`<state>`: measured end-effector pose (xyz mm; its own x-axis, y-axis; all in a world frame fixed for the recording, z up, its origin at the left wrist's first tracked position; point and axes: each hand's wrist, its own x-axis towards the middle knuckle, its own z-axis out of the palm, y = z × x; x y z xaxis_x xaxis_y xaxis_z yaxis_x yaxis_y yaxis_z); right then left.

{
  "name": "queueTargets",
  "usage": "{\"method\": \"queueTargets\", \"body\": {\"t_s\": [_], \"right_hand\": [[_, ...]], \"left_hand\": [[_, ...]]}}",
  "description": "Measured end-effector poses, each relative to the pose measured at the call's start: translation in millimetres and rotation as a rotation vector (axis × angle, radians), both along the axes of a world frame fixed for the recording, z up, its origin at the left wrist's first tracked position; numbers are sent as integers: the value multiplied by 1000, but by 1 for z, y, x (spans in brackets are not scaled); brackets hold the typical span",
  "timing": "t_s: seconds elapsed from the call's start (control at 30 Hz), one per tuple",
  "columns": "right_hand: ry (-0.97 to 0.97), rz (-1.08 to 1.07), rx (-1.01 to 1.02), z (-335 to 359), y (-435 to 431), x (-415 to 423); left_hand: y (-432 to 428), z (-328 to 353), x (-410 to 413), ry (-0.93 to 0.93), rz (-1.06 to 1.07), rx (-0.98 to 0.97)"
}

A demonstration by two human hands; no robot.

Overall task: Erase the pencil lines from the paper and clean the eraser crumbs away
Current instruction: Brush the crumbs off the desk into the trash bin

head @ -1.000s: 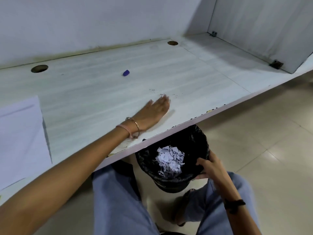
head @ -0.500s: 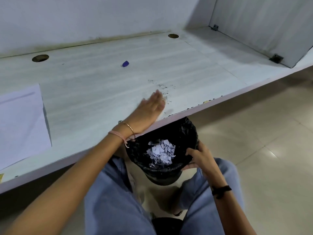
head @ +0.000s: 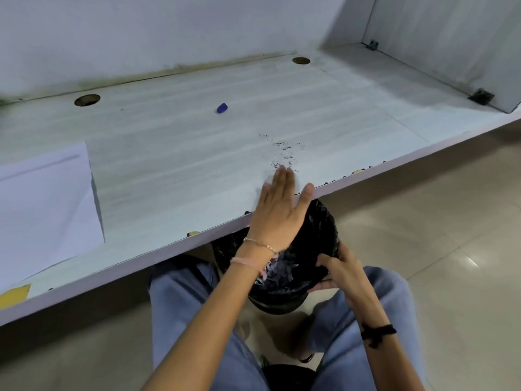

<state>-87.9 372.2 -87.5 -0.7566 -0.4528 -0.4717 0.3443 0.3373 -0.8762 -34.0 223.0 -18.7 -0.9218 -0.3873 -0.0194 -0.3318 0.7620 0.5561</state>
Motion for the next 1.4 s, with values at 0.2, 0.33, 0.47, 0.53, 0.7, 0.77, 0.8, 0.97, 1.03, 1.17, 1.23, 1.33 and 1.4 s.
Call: {"method": "queueTargets", "body": {"t_s": [0.2, 0.33, 0.47, 0.53, 0.7, 0.77, 0.8, 0.97, 1.03, 1.17, 1.23, 1.33, 1.4], "right_hand": [[9, 5, -7, -6, 2, -3], [24, 19, 2, -8, -1, -2], [14, 23, -14, -4, -3, -2], [5, 16, -19, -1, -3, -5], [4, 10, -22, -1, -2, -4], [12, 25, -15, -1, 0, -3], [13, 28, -13, -2, 0, -3], [-19, -20, -42, -3, 2, -1], [-31, -35, -51, -2, 4, -1], [-31, -25, -40, -1, 4, -2], [-21, -6, -39, 0, 1, -3], [-12, -6, -47, 1, -3, -3], [-11, -10, -45, 2, -4, -4]], "left_hand": [[-101, -9, 44, -112, 522, -187], [-77, -19, 21, -147, 310, -344], [-7, -9, -4, -36, -7, -135], [-17, -2, 3, 42, -25, -73], [-93, -3, 17, -79, 393, -122], [-86, -11, 16, -135, 374, -196], [-71, -13, 13, -125, 288, -241], [2, -3, 22, 46, -183, -58], [-20, 8, 28, 181, -15, -82], [-104, -6, 27, -107, 334, -243], [-96, -13, 16, -213, 278, -336], [-39, -9, 2, -125, -72, -278], [-11, 2, 4, -108, -302, -104]]}}
